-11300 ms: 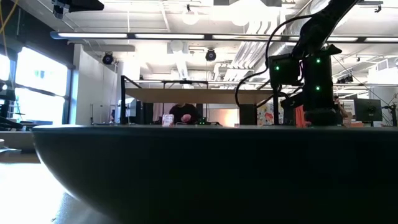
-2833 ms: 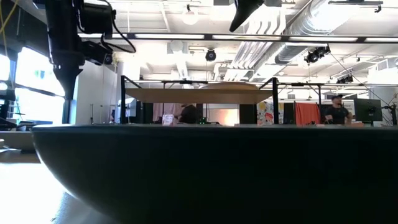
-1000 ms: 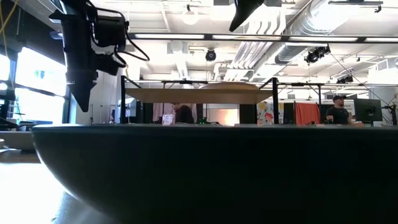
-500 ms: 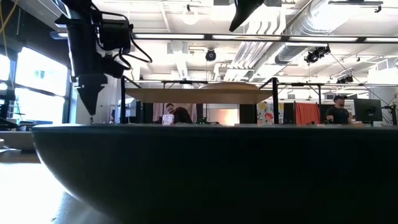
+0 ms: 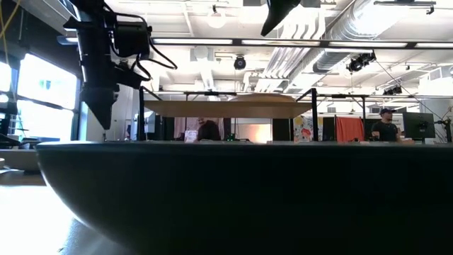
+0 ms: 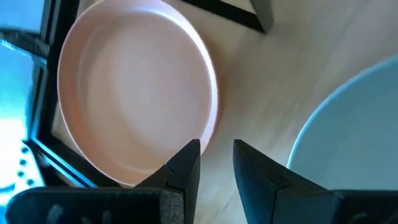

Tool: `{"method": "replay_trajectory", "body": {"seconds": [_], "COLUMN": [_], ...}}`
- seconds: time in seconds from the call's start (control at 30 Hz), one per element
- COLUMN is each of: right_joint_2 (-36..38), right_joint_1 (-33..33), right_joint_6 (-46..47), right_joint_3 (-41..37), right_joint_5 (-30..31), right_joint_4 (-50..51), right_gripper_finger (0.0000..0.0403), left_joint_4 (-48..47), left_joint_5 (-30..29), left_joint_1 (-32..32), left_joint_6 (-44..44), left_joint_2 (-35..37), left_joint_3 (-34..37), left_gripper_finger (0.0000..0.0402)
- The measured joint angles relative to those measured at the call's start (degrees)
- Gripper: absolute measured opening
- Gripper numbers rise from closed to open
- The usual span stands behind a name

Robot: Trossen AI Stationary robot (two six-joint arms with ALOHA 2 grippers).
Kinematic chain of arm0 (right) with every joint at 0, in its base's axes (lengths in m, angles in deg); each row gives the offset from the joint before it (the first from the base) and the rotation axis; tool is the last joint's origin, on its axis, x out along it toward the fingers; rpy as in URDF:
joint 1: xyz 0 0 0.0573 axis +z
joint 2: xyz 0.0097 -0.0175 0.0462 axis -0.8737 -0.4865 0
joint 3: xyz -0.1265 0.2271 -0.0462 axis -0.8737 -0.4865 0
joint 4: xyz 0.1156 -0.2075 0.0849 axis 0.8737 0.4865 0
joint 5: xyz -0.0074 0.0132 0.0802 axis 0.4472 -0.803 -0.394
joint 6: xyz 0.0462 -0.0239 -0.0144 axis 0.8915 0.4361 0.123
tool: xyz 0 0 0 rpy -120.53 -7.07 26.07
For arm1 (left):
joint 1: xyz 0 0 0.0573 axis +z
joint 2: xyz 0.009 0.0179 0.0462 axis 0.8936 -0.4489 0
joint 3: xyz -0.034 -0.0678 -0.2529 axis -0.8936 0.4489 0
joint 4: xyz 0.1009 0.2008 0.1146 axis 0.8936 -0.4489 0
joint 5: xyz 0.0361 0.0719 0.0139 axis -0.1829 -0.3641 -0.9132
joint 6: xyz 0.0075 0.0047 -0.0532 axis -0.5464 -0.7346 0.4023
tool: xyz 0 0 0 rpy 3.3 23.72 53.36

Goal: Place and stack plates onto a shelf
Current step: Stack the orange plate on top of the light brown plate on the shelf

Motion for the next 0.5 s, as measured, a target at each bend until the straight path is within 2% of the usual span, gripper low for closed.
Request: {"method": "replay_trajectory", "body": {"seconds": [0.23,0.5], "right_joint_2": [0.0,0.0], "right_joint_1": [0.0,0.0], "right_joint_6": [0.0,0.8], "right_joint_3": [0.0,0.0], "right_joint_5": [0.0,0.0], "right_joint_4": [0.0,0.0], "right_gripper_finger": [0.0067,0.0067], "left_joint_4": [-2.7,-0.7], "left_joint_5": [-1.9,-0.4], "left_joint_1": [0.6,2.7], "left_joint_6": [-7.9,-9.4], "left_joint_2": [0.0,0.0], "left_joint_3": [0.0,4.5], "left_gripper_finger": [0.0085,0.0085]}}
